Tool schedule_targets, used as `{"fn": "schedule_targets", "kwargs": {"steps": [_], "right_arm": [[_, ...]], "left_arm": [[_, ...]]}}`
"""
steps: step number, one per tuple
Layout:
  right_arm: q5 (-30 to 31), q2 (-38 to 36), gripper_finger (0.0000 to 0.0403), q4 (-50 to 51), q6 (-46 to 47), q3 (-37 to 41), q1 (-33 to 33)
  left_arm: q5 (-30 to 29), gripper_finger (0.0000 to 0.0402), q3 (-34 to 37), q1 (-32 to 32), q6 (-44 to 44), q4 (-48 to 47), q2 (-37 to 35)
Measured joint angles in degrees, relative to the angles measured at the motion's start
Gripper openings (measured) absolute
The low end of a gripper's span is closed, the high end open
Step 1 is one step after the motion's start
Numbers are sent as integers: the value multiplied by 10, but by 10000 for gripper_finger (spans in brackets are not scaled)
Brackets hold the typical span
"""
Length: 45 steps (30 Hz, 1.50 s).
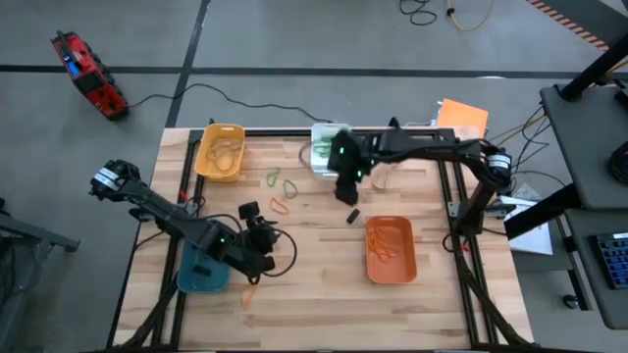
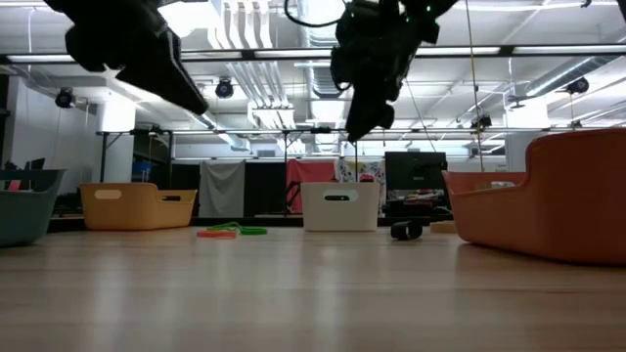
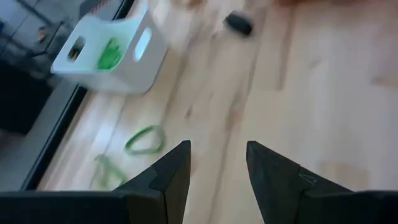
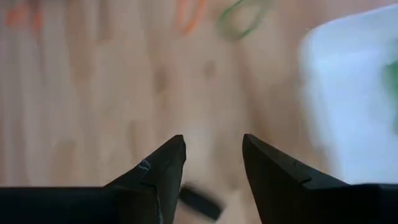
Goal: Sort rubber bands into baskets
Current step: Put the black rubber band into the blue bin
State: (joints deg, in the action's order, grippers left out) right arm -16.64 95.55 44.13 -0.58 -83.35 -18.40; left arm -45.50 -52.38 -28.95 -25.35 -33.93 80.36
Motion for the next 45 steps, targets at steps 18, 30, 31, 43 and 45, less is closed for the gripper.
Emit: {"fn": "schedule_targets", "kwargs": {"steps": [18, 30, 31, 43, 45], "right_arm": [[187, 33, 222, 98, 172, 6, 111], [197, 118, 236, 120, 240, 7, 119], [197, 122, 237, 123, 247, 7, 122], [175, 132, 237, 129, 214, 7, 163], [164, 128, 236, 133, 132, 7, 171]], "left_arm": [[-21, 141, 101, -23, 138, 199, -41], [-37, 141, 132, -17, 148, 199, -69], [-37, 141, 132, -16, 150, 198, -69], [-36, 141, 131, -1, 202, 214, -70], [-35, 141, 131, 2, 206, 215, -70]]}}
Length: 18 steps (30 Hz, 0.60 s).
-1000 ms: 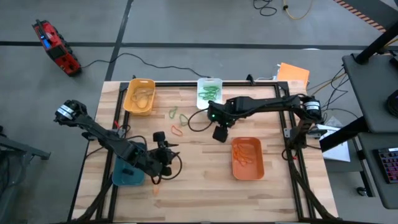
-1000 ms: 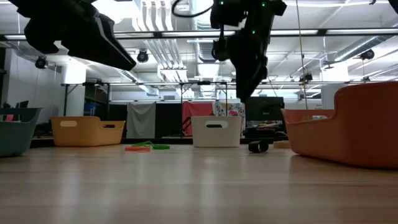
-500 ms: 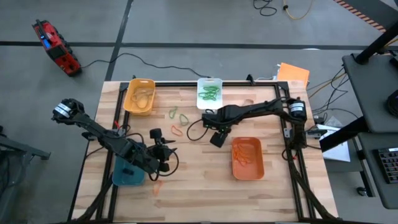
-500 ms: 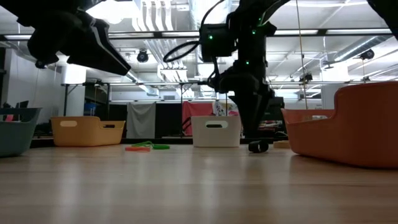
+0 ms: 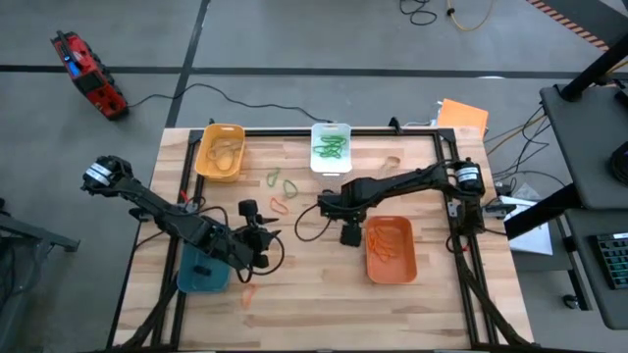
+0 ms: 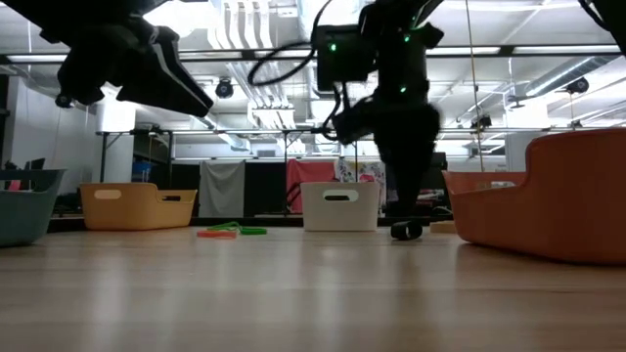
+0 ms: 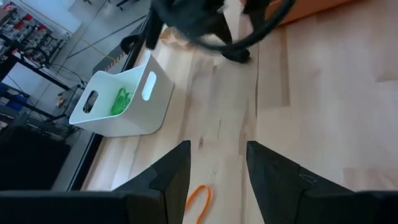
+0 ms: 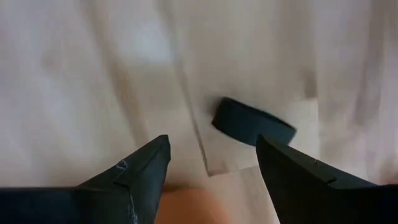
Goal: Sort rubber bands into baskets
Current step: Put the black rubber band into the blue bin
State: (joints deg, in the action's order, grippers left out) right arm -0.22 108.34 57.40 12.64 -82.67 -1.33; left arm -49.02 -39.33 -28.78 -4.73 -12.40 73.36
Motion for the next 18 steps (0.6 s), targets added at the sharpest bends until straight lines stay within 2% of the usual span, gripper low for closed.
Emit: {"fn": "schedule_targets", "kwargs": {"steps": [5, 7, 11, 18], "right_arm": [[40, -9, 228, -3, -226, -2, 6], [59, -1, 226, -14, -278, -1, 7], [62, 14, 219, -23, -315, -1, 7], [63, 39, 200, -24, -307, -1, 11]], "left_arm": [[1, 141, -1, 6, 5, 18, 0], [1, 138, -1, 6, 5, 26, 0], [5, 131, -1, 5, 4, 30, 0], [5, 123, 0, 5, 4, 29, 0]]}}
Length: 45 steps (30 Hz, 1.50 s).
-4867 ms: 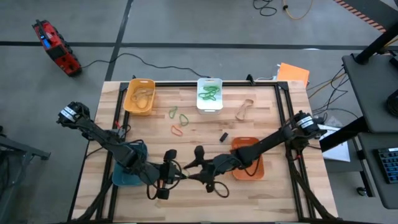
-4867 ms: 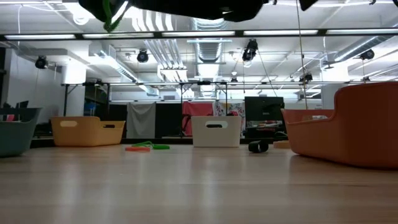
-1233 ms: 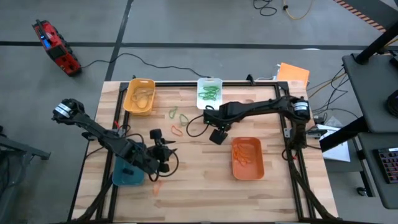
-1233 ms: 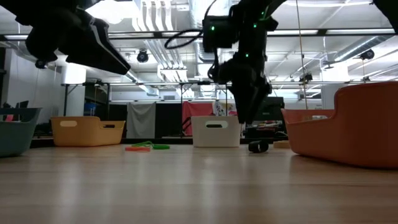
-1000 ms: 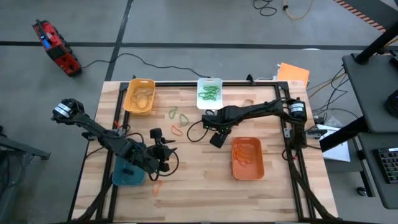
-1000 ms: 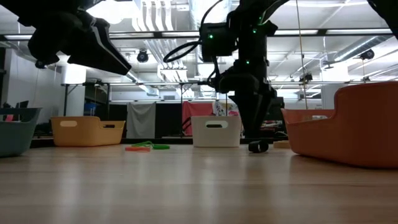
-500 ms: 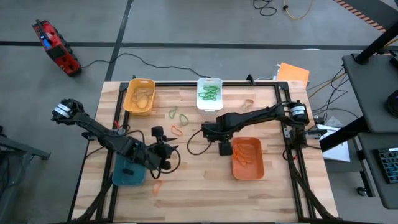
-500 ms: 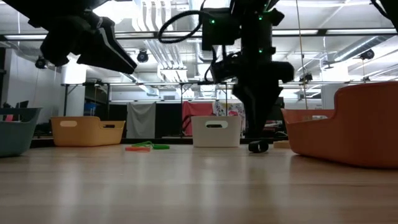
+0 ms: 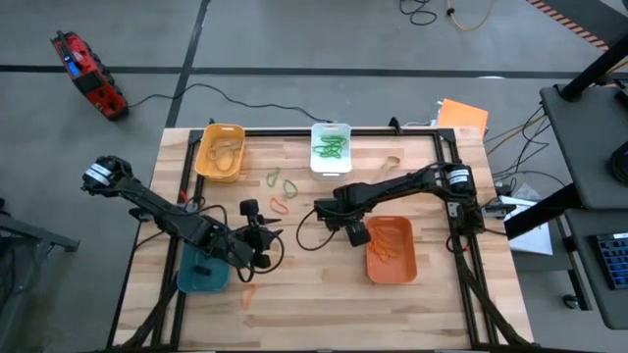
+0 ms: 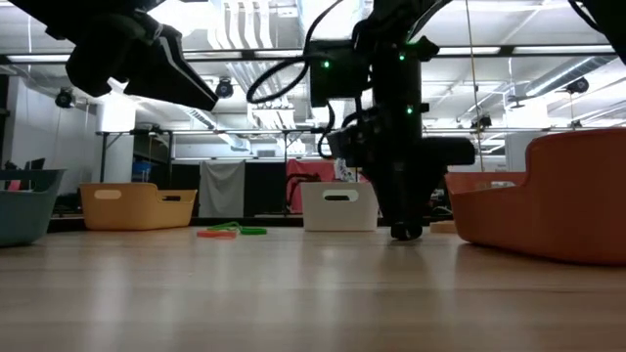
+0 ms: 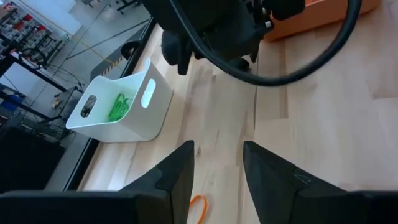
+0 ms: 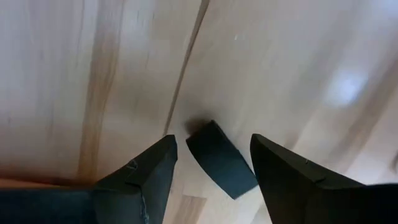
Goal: Sort rubber bands into baskets
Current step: Put the black rubber band into the blue bin
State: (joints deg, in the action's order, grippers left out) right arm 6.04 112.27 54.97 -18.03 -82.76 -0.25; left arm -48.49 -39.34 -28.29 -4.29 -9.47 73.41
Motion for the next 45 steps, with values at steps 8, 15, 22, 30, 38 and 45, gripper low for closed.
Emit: {"fn": "schedule_targets", "kwargs": {"steps": [8, 15, 22, 30, 38, 45], "right_arm": [[0, 18, 140, 2, 0, 0, 0], [2, 11, 25, 0, 19, 0, 0], [-67, -16, 12, -76, 40, 0, 1], [-215, -49, 12, -348, 29, 20, 27], [-240, -54, 12, -591, 15, 69, 92], [-170, -57, 12, -697, 37, 103, 118]], "left_arm": [[0, 123, 1, 0, 0, 0, 0], [0, 123, 1, 0, 6, 0, 0], [0, 123, 1, 0, 6, 0, 0], [222, 122, 21, -3, 38, 94, 0], [278, 112, 109, -4, 34, 324, 0], [223, 112, 118, -4, -4, 339, -1]]}}
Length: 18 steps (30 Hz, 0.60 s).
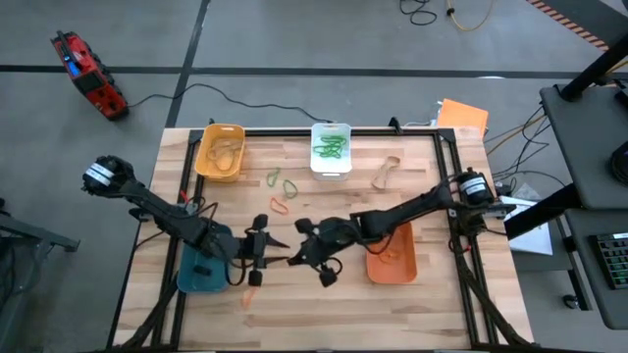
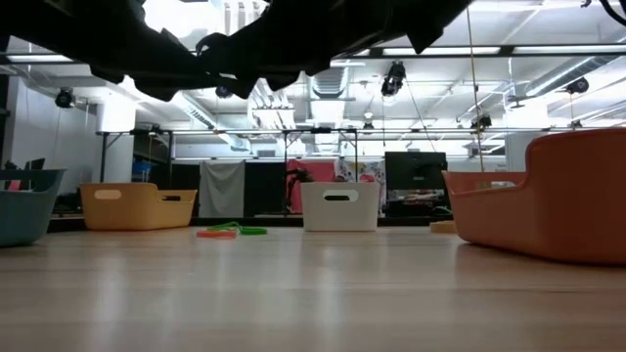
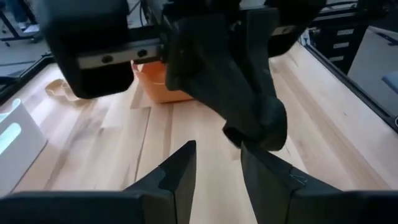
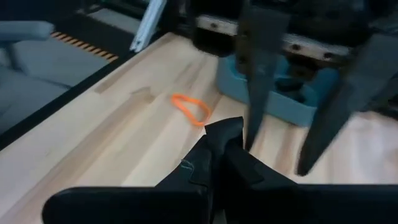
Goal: Sort rubber bands into baskets
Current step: Put the black rubber band into the blue bin
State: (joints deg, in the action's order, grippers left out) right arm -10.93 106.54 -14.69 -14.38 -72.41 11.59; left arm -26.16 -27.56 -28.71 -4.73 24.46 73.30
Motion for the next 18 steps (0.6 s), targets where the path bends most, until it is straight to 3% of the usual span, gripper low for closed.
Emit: {"fn": "schedule_targets", "kwargs": {"steps": [6, 14, 18], "right_arm": [[35, -11, 12, -120, 10, 60, 8], [42, -31, 12, -441, 20, 182, 5], [92, -29, 12, -477, 18, 186, 4]], "left_arm": [[-3, 127, -10, -1, 14, -9, 0], [-4, 164, -11, 0, 33, 11, 4], [-8, 179, -36, 0, 82, 37, 13]]}}
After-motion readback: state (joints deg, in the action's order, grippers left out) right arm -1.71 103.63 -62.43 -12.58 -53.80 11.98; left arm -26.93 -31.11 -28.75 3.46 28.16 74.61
